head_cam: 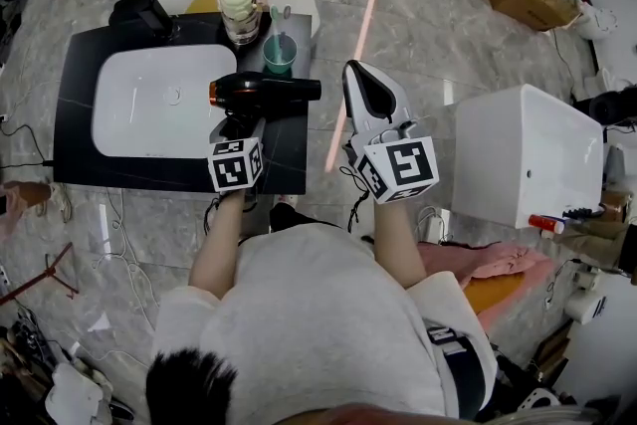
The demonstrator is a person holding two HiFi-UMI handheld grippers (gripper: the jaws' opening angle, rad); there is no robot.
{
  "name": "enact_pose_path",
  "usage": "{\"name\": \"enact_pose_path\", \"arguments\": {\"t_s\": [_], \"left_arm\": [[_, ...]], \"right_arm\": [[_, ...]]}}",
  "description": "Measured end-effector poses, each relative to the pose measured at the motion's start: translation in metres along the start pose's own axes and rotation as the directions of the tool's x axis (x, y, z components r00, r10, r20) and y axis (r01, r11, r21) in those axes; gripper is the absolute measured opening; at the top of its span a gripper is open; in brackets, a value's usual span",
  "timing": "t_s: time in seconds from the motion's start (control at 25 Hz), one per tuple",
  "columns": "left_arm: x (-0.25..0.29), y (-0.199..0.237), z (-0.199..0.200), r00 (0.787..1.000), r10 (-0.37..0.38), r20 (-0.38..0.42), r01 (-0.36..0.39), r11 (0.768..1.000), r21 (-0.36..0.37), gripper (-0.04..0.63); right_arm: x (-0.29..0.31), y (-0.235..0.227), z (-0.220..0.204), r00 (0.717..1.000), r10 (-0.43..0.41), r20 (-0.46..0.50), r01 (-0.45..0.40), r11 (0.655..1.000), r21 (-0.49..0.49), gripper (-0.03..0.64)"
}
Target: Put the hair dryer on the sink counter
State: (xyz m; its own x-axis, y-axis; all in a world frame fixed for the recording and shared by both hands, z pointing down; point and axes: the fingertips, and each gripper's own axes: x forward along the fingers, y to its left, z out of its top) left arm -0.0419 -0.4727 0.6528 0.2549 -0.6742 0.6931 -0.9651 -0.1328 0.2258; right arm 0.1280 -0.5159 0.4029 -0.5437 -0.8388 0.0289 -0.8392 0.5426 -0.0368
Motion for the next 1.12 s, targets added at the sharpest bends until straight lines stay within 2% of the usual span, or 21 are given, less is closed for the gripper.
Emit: {"name": "enact_pose_path", "arguments": {"t_s": [0.44,0.72,1.12], "left_arm": [[0.015,0.005,-0.009,0.998,0.023,-0.051,-0.023,1.000,-0.017,0.249],[0.019,0.003,-0.013,0.998,0.037,-0.056,-0.036,0.999,0.019,0.250],[0.020,0.001,-0.013,0.996,-0.005,-0.084,0.007,1.000,0.023,0.258]], "right_arm": [[0.005,-0.007,-0.006,1.000,0.008,-0.016,-0.008,1.000,0.010,0.011],[0.007,-0.006,-0.009,1.000,0.019,-0.023,-0.018,1.000,0.010,0.012],[0.010,0.006,-0.008,0.999,0.039,-0.018,-0.039,0.999,0.014,0.011]]}}
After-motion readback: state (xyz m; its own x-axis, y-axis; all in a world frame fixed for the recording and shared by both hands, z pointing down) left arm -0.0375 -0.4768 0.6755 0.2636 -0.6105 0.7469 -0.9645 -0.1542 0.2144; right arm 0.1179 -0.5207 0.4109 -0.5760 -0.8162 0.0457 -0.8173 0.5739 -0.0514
